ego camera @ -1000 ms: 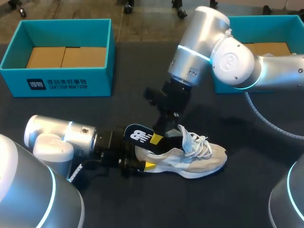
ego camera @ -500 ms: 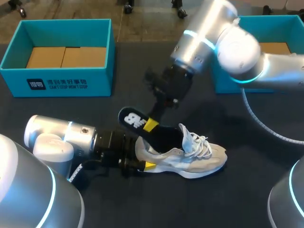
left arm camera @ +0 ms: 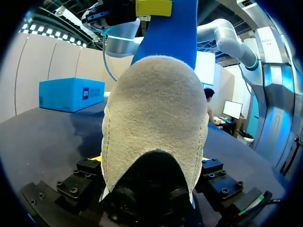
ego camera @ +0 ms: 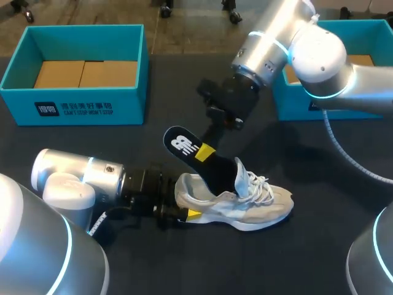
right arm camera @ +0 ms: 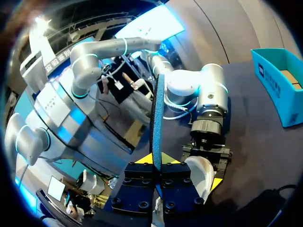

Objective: Take the shoe out of the shoebox, open the shoe tongue, remove and reinsert the insole, then place the shoe into the shoebox

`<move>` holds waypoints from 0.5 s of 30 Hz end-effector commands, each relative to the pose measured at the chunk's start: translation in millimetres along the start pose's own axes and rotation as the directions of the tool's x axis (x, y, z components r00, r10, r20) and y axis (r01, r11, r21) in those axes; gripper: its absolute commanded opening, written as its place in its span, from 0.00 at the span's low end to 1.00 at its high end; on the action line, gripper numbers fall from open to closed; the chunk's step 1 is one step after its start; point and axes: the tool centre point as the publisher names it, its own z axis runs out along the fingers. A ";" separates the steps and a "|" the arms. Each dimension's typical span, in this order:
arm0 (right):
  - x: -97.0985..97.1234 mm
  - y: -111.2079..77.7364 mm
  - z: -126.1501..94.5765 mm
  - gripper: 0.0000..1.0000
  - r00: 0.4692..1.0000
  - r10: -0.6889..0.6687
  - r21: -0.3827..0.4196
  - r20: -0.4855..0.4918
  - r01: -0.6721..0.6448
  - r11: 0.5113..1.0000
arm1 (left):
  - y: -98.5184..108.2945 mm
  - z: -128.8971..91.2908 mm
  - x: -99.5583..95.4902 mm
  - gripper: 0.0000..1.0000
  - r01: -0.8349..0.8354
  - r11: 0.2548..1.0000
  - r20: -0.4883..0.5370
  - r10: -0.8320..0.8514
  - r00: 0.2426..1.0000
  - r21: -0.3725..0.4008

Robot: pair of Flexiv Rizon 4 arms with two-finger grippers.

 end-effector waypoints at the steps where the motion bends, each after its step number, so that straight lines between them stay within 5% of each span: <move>1: 5.4 16.3 -1.2 0.00 0.999 -0.009 -0.016 0.035 0.009 1.000 | -0.4 0.6 0.1 0.00 0.000 1.000 0.001 0.000 1.000 -0.002; 8: 45.6 58.6 -35.3 0.00 0.999 -0.012 -0.089 0.053 0.017 0.996 | -0.4 0.6 0.1 0.00 0.000 1.000 0.001 0.000 1.000 -0.002; 11: 68.0 78.1 -56.4 0.00 0.999 0.042 -0.193 -0.018 -0.045 0.980 | -0.4 0.6 0.1 0.00 0.000 1.000 0.001 0.000 1.000 -0.002; 15: 68.0 78.1 -56.4 0.00 0.999 0.042 -0.193 -0.018 -0.045 0.980 | -0.4 0.6 0.1 0.00 0.000 1.000 0.001 0.000 1.000 -0.002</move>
